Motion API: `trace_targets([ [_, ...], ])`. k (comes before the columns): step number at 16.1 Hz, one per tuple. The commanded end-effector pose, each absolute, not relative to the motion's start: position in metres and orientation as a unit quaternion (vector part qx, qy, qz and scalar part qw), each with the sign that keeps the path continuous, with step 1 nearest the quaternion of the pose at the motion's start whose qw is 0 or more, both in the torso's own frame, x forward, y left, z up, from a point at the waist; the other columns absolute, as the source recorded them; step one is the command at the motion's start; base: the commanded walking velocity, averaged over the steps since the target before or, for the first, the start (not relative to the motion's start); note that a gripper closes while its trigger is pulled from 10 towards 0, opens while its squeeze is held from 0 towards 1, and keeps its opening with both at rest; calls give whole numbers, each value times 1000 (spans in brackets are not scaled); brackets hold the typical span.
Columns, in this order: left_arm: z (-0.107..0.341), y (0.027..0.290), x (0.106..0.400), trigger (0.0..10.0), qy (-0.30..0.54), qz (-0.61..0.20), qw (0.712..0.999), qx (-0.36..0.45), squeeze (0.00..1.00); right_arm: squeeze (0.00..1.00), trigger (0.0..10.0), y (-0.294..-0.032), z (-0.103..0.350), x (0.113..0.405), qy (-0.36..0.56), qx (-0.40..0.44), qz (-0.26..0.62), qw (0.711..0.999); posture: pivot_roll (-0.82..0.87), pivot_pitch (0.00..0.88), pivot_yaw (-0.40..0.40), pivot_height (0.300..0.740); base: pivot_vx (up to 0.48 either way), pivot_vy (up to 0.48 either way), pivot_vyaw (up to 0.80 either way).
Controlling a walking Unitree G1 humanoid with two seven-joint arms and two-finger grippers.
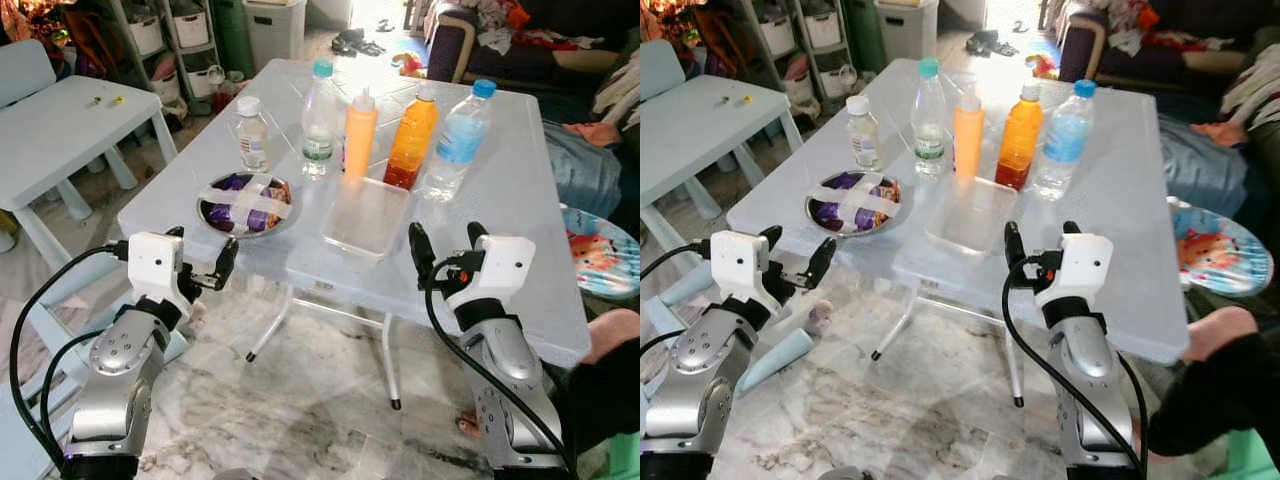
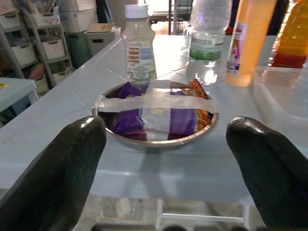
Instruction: Restocking fridge
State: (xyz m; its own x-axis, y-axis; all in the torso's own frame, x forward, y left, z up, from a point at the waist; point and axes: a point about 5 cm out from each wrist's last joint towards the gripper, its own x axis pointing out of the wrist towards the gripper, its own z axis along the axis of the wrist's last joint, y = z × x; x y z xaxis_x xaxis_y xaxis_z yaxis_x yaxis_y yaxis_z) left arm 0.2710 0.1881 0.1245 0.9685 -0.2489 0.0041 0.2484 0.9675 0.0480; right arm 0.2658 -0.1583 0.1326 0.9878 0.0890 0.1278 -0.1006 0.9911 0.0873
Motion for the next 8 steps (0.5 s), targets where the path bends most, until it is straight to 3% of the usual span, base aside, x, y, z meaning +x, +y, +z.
trace_targets([
  [1, 129, 190, 273, 10000, -8, -124, 992, 27, 0, 0, 10000, -158, 136, 264, -70, 48, 50, 995, 0, 23, -3, 740, 416, 0, 0],
  [4, 129, 189, 273, 10000, -7, -126, 992, 26, 0, 0, 10000, -155, 133, 261, -66, 48, 54, 995, 2, 27, -2, 740, 384, 176, 0],
  [8, 130, 189, 273, 10000, -9, -124, 992, 26, 0, 0, 10000, -154, 130, 260, -61, 47, 55, 996, 4, 31, -1, 740, 0, 0, 0],
])
